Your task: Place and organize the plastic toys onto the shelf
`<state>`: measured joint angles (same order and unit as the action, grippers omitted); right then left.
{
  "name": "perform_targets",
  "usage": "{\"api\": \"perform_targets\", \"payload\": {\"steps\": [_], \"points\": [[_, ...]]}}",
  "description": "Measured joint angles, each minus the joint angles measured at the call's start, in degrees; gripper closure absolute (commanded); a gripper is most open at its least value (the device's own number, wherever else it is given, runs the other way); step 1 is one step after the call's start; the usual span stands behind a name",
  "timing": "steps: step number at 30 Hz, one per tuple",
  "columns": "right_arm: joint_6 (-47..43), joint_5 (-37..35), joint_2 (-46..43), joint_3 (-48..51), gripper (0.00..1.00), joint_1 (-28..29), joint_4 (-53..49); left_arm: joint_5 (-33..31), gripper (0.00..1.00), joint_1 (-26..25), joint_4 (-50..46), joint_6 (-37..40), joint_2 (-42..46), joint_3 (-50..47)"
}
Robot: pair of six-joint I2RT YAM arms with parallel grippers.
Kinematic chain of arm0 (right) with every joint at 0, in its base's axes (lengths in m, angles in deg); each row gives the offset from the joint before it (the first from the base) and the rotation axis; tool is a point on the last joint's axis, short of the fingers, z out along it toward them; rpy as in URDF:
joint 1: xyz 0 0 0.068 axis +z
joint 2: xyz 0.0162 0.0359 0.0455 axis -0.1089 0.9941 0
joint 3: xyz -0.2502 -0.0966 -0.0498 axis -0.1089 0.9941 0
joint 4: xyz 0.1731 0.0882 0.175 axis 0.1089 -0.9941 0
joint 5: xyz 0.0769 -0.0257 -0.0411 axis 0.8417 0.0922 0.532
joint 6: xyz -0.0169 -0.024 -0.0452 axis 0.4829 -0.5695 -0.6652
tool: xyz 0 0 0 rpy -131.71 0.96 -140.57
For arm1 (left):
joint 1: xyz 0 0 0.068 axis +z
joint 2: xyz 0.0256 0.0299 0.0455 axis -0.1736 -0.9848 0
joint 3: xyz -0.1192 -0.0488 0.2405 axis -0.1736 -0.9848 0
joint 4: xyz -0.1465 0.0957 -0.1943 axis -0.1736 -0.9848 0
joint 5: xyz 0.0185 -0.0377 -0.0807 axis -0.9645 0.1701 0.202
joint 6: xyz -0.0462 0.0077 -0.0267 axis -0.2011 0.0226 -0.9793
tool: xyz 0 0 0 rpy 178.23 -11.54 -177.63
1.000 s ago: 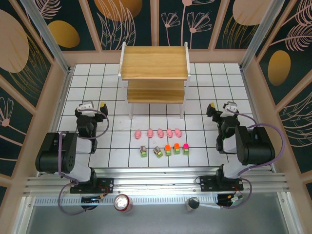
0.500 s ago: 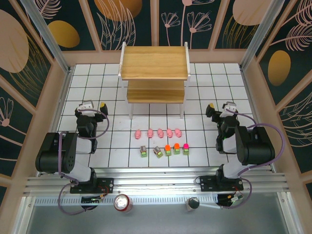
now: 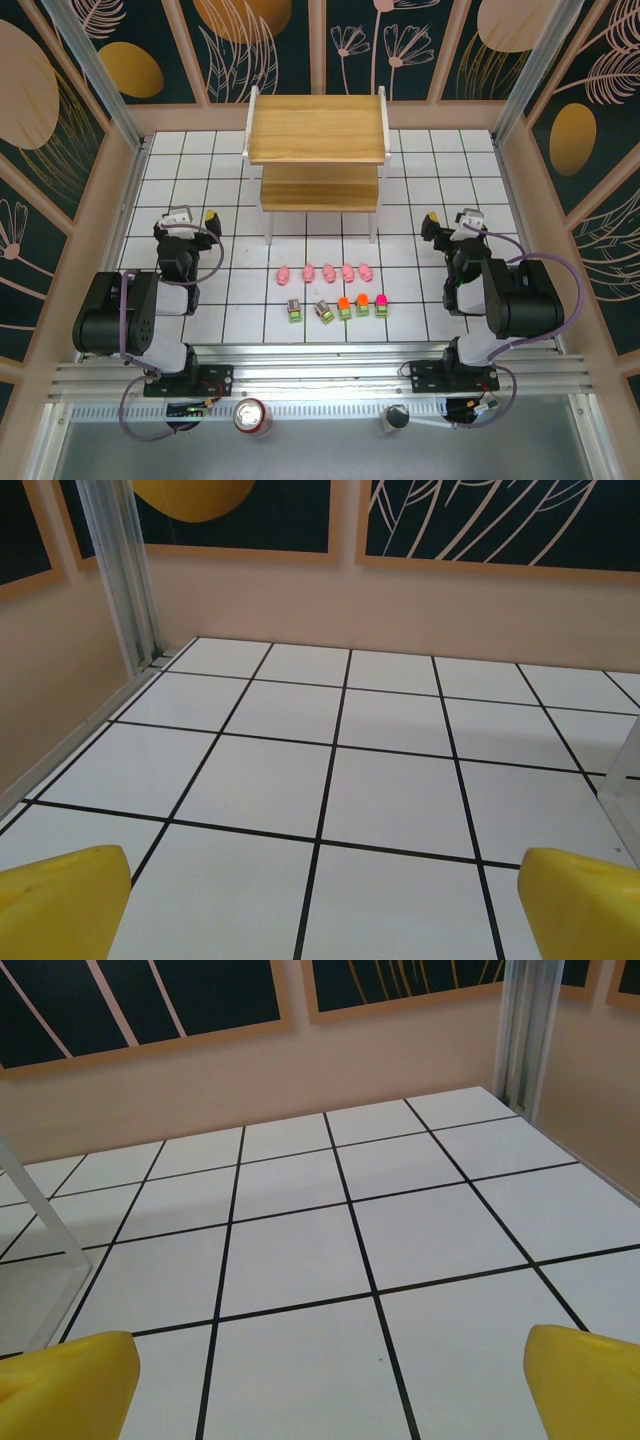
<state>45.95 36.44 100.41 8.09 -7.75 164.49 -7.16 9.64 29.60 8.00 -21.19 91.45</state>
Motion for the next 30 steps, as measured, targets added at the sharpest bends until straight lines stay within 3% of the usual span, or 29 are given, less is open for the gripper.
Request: {"api": "perform_targets", "payload": {"steps": [24, 30], "points": [[-0.3, 1.2, 0.0, 0.0, 0.05, 0.0, 1.0, -0.3, 0.01, 0.0, 4.7, 0.0, 3.9, -5.4], [0.2, -2.7, -1.2, 0.1, 0.05, 0.1, 0.1, -4.4, 0.01, -0.2, -1.2, -1.6, 12.2, -5.4]]}}
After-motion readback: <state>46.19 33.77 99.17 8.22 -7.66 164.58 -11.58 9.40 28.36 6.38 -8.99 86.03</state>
